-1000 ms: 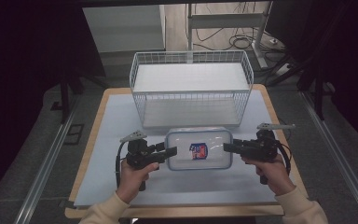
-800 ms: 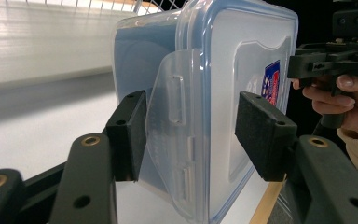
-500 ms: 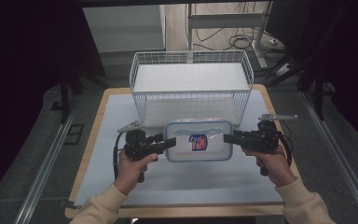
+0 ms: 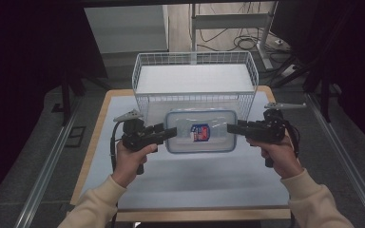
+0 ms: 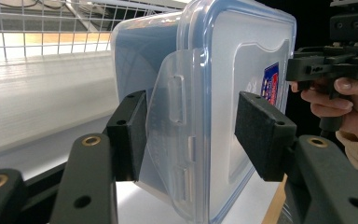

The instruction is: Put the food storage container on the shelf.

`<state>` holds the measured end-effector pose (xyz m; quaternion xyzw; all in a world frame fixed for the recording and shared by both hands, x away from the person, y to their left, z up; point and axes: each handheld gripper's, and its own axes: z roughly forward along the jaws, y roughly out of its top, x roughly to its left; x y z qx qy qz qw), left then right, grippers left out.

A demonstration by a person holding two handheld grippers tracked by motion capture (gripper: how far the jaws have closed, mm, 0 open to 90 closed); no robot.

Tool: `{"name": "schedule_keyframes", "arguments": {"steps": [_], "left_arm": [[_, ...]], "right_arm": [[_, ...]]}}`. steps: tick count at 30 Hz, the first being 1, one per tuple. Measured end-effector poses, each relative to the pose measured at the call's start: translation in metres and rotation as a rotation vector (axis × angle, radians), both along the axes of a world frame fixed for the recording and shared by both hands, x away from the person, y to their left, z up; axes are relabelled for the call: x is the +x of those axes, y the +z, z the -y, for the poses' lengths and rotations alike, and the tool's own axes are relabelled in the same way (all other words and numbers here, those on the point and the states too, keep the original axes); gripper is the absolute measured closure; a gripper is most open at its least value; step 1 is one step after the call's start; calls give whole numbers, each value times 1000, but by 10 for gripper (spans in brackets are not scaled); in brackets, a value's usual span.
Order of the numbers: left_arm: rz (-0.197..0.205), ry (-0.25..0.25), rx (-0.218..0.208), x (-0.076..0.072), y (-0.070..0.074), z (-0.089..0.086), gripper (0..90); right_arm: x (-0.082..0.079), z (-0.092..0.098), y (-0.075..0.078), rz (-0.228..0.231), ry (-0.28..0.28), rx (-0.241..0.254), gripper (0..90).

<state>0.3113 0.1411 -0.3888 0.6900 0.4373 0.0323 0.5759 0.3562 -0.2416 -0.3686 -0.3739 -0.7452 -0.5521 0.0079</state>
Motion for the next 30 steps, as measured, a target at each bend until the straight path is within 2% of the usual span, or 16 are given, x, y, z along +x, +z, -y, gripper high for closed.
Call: {"name": "schedule_keyframes", "arguments": {"steps": [6, 21, 30], "left_arm": [[6, 4, 6, 6, 12, -2, 449], [47, 12, 18, 23, 42, -8, 449], [51, 13, 14, 43, 56, -13, 450]], "right_arm": [[6, -4, 13, 19, 1, -9, 528], [25, -10, 39, 51, 7, 12, 528], [43, -15, 56, 61, 9, 2, 527]]}}
